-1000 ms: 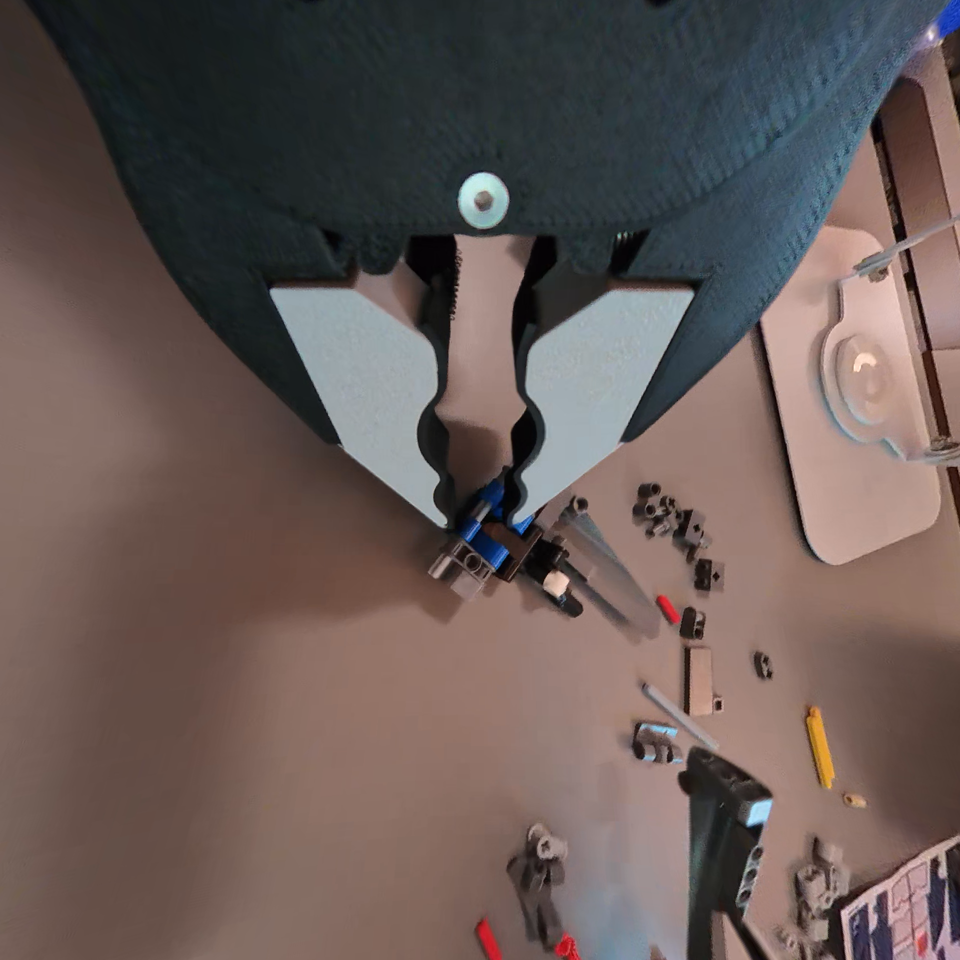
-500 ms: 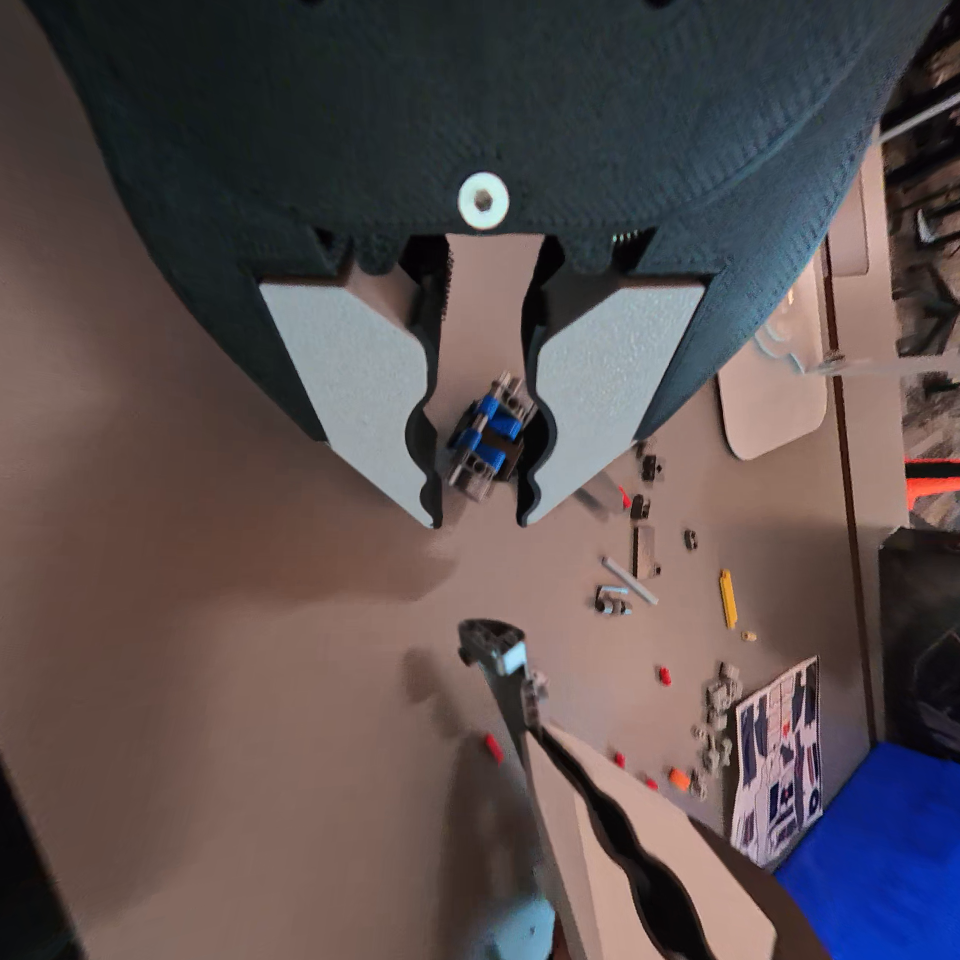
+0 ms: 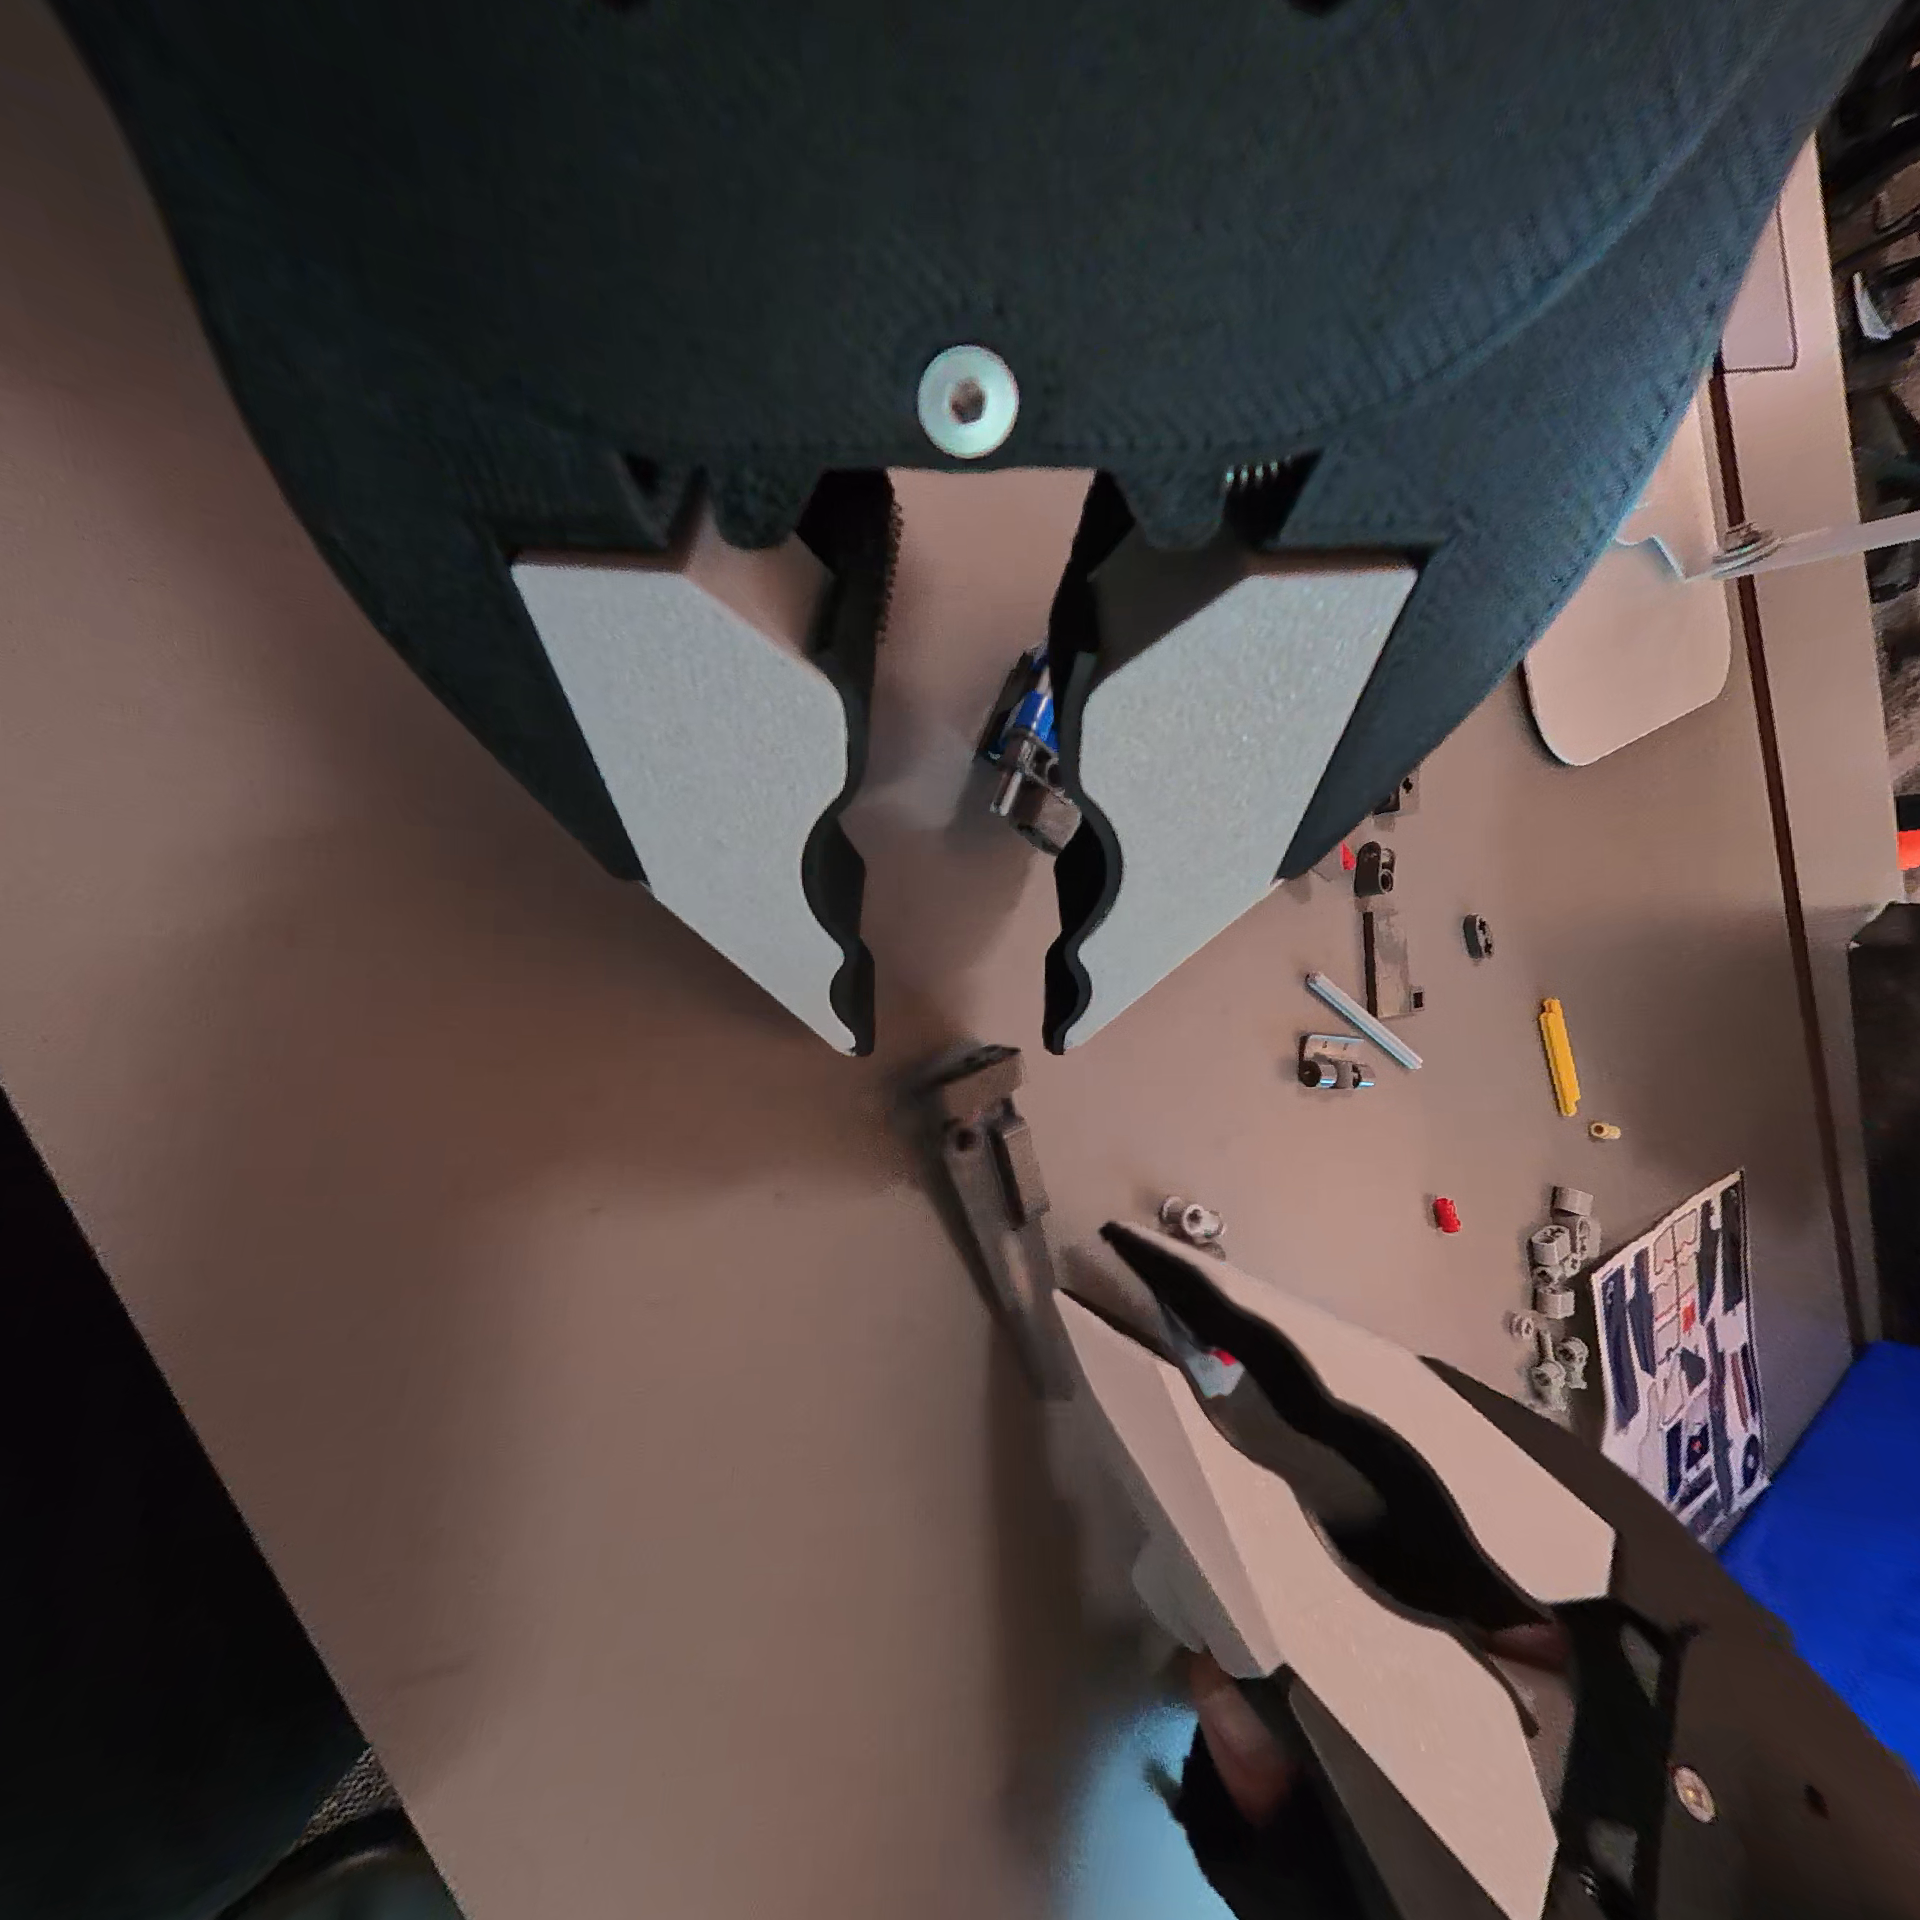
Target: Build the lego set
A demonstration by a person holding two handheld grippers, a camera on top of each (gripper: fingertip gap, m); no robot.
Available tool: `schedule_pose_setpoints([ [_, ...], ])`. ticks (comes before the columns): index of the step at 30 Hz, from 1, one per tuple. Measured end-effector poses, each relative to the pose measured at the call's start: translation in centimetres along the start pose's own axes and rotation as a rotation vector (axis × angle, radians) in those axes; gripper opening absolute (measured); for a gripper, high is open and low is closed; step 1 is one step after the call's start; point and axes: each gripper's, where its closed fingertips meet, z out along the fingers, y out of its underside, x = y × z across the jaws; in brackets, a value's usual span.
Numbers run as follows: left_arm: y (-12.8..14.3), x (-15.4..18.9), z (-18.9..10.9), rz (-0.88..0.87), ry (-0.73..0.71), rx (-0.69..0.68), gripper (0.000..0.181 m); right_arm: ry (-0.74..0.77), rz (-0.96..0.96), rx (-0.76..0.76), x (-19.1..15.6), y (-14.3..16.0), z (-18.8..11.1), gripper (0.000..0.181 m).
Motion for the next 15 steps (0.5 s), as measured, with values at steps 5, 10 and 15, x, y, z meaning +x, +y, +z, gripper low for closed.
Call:
schedule_pose_setpoints([
  [5, 0.0, -0.3, -0.1, -0.008, -0.013, 0.0, 0.03, 0.072, -0.046, 0.064, 0.7, -1.2, -1.4, 0.015],
  [10, 0.3, -0.5, 0.7, -0.015, -0.028, -0.023, 0.031, 0.01, -0.117, -0.005, -0.7, -0.1, -0.7, 0.009],
  [15, 0.5, -0.4, 1.3, -0.027, -0.019, -0.023, 0.022, -0.048, -0.19, -0.075, -2.3, 1.0, 0.5, 0.0],
])
